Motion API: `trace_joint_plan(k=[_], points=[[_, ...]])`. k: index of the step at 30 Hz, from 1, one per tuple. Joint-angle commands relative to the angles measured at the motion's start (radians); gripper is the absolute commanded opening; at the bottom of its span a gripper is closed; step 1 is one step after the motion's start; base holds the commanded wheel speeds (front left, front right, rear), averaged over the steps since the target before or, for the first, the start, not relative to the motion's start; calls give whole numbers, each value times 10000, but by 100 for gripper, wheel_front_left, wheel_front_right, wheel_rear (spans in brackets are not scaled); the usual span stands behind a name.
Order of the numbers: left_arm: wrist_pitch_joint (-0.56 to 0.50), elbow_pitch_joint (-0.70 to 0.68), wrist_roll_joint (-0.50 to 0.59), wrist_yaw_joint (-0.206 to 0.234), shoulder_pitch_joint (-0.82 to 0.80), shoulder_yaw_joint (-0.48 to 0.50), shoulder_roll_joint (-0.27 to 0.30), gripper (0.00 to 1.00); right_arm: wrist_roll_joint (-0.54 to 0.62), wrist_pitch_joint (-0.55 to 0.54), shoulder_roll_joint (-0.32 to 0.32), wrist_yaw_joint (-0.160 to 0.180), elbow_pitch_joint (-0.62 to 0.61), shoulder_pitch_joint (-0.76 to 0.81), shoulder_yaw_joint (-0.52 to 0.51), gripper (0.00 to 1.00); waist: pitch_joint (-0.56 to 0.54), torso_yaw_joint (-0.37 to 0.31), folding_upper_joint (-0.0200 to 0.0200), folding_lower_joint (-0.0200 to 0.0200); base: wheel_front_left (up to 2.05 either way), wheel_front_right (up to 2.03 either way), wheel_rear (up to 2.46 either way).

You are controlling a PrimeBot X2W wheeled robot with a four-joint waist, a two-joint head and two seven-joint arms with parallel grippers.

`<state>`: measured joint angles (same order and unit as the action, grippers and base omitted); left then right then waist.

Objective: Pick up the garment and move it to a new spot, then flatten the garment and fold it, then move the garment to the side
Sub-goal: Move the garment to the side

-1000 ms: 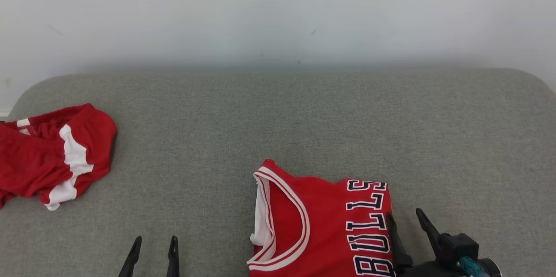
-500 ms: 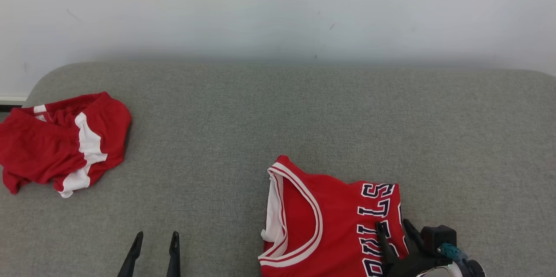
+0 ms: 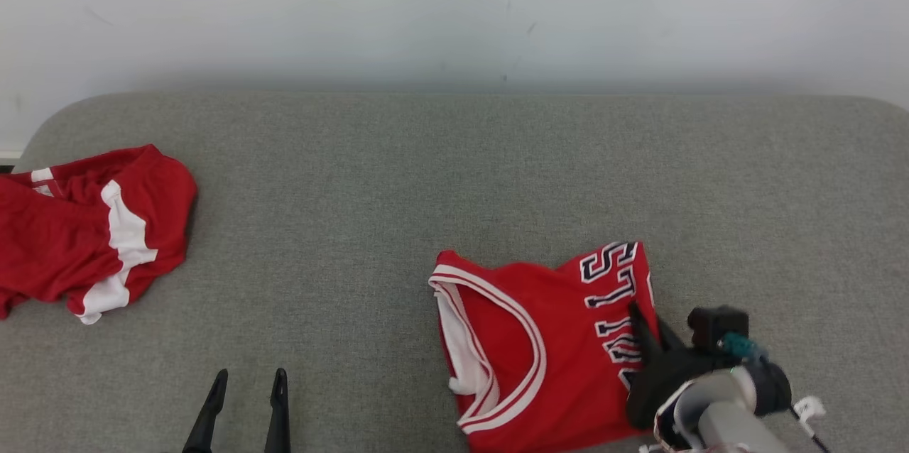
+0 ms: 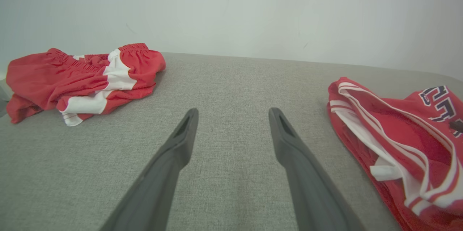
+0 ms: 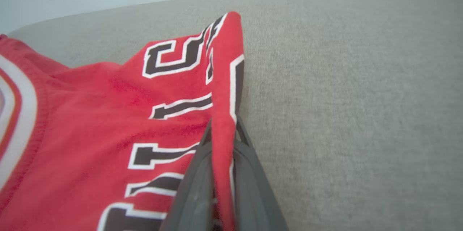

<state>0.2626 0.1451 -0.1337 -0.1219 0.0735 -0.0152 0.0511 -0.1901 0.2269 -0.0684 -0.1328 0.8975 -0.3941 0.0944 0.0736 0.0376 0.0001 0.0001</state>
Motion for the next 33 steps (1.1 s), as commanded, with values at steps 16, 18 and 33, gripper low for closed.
trace_joint_plan(k=[16,18,33], points=[[37,-496,-207,-87,-1448,-222,286,100,947,-1625,-3464,38,-480,-3628,-105,0,2361,-116,-1,-1,0,0,0],[35,-634,-305,-87,-1603,-312,409,100,1068,-1904,-3922,40,-733,-3856,-186,0,2679,-163,-1,-1,0,0,0],[37,-1747,-809,-80,-2649,-606,1188,100,1615,-4412,-6337,40,-3483,-4684,-1376,0,4611,-455,-1,-1,0,0,0]])
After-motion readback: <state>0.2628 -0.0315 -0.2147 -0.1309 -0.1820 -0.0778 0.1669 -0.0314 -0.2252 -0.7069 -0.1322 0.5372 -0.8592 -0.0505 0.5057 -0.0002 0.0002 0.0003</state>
